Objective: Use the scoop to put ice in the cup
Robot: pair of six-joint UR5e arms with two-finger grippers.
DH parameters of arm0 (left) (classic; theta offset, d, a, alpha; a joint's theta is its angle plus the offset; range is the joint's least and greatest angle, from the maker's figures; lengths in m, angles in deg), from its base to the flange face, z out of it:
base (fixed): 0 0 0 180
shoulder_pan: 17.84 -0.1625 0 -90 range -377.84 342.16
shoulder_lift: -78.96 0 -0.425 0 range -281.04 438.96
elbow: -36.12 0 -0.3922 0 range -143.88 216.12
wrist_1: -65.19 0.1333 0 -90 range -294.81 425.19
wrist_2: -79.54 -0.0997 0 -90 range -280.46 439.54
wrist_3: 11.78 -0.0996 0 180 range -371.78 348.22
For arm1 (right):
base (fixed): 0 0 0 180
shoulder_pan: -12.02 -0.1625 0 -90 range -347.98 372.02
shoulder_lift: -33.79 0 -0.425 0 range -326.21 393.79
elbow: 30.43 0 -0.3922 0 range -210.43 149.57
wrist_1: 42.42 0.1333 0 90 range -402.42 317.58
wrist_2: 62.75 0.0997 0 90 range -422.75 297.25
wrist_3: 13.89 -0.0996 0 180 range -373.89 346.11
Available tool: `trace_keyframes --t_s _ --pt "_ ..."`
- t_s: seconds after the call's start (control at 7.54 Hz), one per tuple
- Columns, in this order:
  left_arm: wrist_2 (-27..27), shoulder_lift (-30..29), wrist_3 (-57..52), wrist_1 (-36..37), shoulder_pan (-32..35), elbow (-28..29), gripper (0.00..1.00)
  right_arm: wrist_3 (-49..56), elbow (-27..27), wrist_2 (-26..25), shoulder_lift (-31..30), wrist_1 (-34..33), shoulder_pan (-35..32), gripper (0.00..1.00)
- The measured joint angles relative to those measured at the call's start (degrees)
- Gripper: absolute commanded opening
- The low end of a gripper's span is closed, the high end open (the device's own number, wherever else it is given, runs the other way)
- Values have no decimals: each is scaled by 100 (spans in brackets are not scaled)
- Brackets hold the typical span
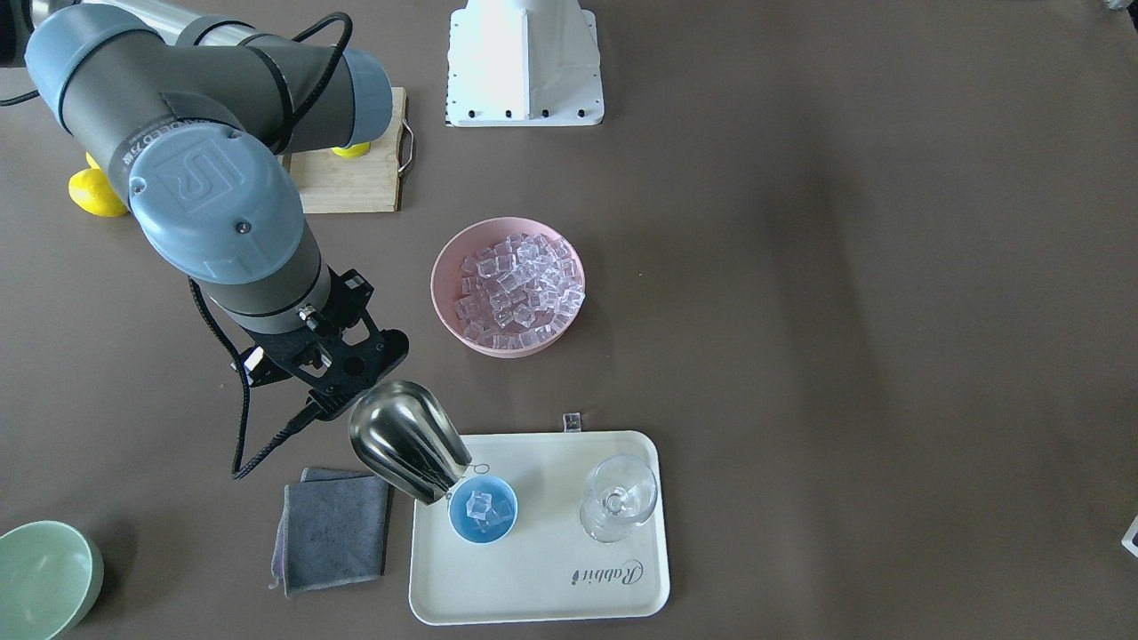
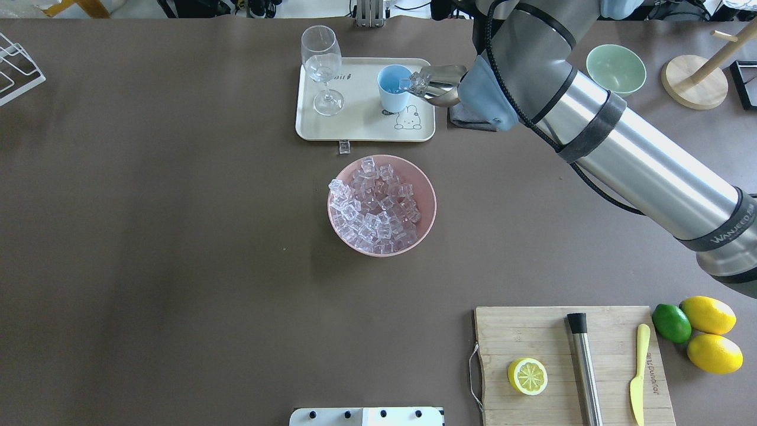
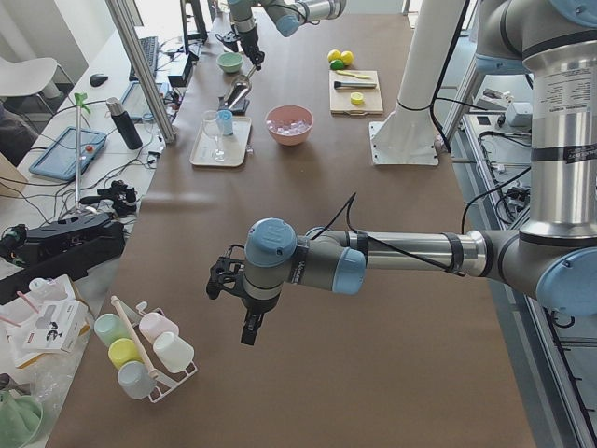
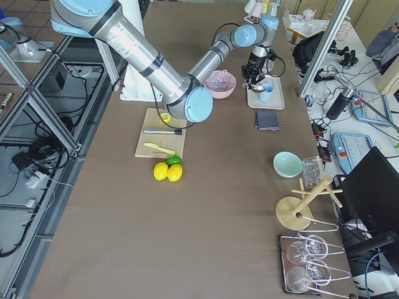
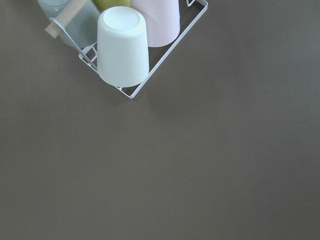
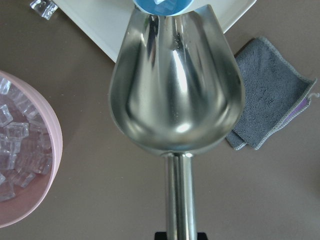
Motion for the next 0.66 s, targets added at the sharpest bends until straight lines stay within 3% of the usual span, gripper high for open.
trace_keyframes --t_s 0.4,0.66 --pt "154 -47 25 20 -31 -33 99 171 -6 -156 183 -308 -30 0" --pt "180 -55 24 24 -56 -20 99 47 692 -58 -411 -292 -128 0"
